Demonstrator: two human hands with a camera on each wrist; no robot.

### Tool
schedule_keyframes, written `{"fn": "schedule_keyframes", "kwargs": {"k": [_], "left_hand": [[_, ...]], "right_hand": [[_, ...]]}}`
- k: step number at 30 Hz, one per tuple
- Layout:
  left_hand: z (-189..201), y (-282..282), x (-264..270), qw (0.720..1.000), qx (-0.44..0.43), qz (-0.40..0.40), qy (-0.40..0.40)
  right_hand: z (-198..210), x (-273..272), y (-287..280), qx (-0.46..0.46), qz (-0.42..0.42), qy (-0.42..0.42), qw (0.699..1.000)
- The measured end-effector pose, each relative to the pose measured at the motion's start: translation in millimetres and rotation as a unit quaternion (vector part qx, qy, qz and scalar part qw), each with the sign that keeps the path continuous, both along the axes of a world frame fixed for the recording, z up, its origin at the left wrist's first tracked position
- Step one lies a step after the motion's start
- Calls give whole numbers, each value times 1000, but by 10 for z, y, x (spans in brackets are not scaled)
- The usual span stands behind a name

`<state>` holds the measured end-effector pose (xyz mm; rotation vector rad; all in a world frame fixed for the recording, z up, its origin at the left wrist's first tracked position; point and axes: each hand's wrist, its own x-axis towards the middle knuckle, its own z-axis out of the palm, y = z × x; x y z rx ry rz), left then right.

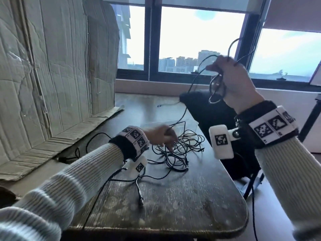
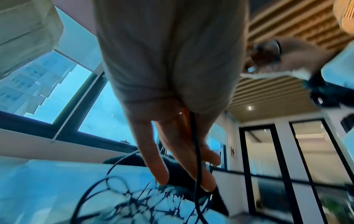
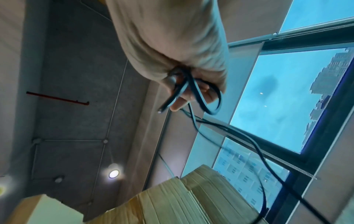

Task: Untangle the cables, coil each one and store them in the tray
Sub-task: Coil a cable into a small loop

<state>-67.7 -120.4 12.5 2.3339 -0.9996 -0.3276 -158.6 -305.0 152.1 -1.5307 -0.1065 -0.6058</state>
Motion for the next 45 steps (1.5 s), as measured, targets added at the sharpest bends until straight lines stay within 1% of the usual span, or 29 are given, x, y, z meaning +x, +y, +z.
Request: {"fn": "schedule_keyframes", "kwargs": {"k": [1,3,5,7,9,11,13,15,16,17,18,19,20,21,22,23,24,26,27,30,33,34,36,37,39,41,43,44,45], "left_hand": [[-89,-4,16,999,43,-6,-18],[-175,43,71,993,99,9,-57],[-143,119,102,993,107,19,-35],[-53,223,130,996,88,17,4],[82,328,148,998,48,24,44],[259,407,132,996,-40,56,57],[454,479,128,985,-143,100,6],[634,539,108,968,-199,135,-69],[713,560,92,962,-212,147,-90],[782,578,78,958,-217,157,-99],[837,596,71,958,-212,163,-101],[874,611,67,960,-202,166,-99],[894,622,65,962,-192,168,-95],[894,626,64,964,-184,169,-94],[879,627,65,965,-177,167,-97],[851,615,70,966,-175,161,-105],[821,592,80,965,-179,151,-115],[771,537,100,961,-210,122,-131],[761,512,119,956,-233,112,-137],[766,475,194,938,-292,117,-149],[751,482,269,914,-346,158,-141],[733,492,292,910,-358,169,-123],[675,524,336,920,-353,164,-52],[634,538,359,929,-337,152,-12],[555,561,392,939,-317,128,43],[520,582,416,930,-338,133,63],[536,603,410,902,-399,135,94],[555,606,404,877,-447,127,120],[580,602,398,846,-500,117,145]], "right_hand": [[51,6,-3,40,3,-17,999],[127,38,-29,71,-9,-48,996],[182,73,-85,72,-40,-72,994],[225,89,-152,68,-59,-78,993],[205,133,-185,33,-56,-62,996],[88,237,-160,-52,-47,-20,997],[-83,367,-75,-134,-30,34,990],[-254,449,77,-221,26,106,969],[-333,462,156,-284,63,153,944],[-404,470,222,-360,97,199,906],[-463,483,272,-442,124,244,854],[-499,470,324,-525,139,280,792],[-514,471,362,-602,130,297,730],[-509,492,389,-660,102,294,684],[-484,516,411,-691,67,272,666],[-453,537,429,-691,42,240,681],[-423,566,447,-664,33,198,721],[-396,625,506,-576,61,133,804],[-398,654,536,-541,81,121,828],[-470,735,589,-479,127,118,861],[-571,822,587,-376,136,118,909],[-603,857,567,-332,123,108,929],[-665,937,496,-231,79,70,967],[-686,970,448,-178,52,47,982],[-696,989,344,-96,-1,8,995],[-687,980,256,-51,-38,-3,998],[-693,990,200,-51,-56,4,997],[-697,996,187,-62,-58,6,996],[-705,1009,182,-75,-58,7,995]]}}
